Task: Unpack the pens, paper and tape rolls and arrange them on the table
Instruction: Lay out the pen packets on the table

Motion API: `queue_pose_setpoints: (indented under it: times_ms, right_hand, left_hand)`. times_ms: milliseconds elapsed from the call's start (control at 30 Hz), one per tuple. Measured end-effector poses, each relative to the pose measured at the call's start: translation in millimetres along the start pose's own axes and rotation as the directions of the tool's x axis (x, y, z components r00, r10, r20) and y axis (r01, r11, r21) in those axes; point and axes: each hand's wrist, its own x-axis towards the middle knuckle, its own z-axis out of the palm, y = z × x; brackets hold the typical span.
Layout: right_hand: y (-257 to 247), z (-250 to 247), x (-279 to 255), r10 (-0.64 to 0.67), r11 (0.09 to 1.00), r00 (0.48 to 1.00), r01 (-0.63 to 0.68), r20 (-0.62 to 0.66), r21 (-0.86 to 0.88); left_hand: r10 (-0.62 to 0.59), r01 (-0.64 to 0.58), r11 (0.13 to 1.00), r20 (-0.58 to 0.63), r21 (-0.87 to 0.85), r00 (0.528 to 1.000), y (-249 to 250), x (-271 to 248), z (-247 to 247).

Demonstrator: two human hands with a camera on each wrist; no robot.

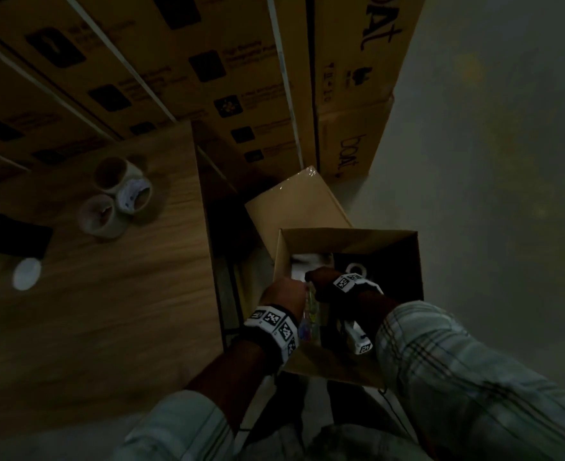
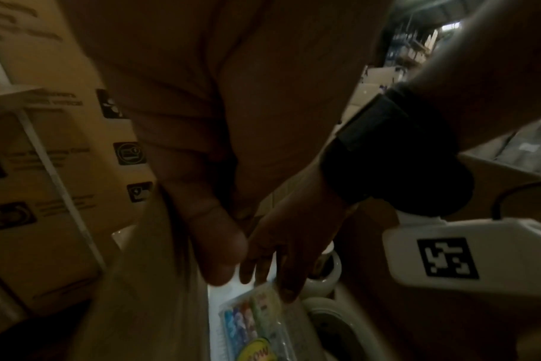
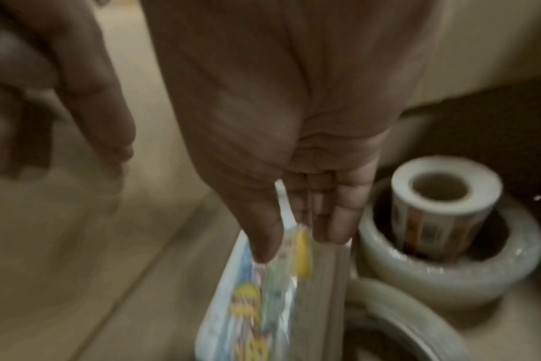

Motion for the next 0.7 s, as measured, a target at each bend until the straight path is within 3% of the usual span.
queue_pose_setpoints:
  times_ms: [100,267,433,700]
  right_hand:
    - [6,16,10,-0.041,0.999,0.999,0.041,-0.001,0.005]
    - [11,20,22,-0.041,0.999,0.998,0.039,0.05,0.036]
    - [12,31,41,-0.039,0.994,0.999,0.038,0.004,0.105]
    - [3,39,59,-0.066,0.989,0.995,0.075,-0.077,0.129]
  left_hand:
    - [0.041,-0.041,0.999,0.023,0.004,0.999,2,-2,1]
    - [-0.026,0.022,0.98,-0.018,-0.198,1.0,-9,6,8]
    - [0.042,-0.071,0.971,-0.128,-0.229,0.991,-20,13,15]
    - [0.069,-0.101,0.968,-0.141,-0.231,0.988,-19,13,18]
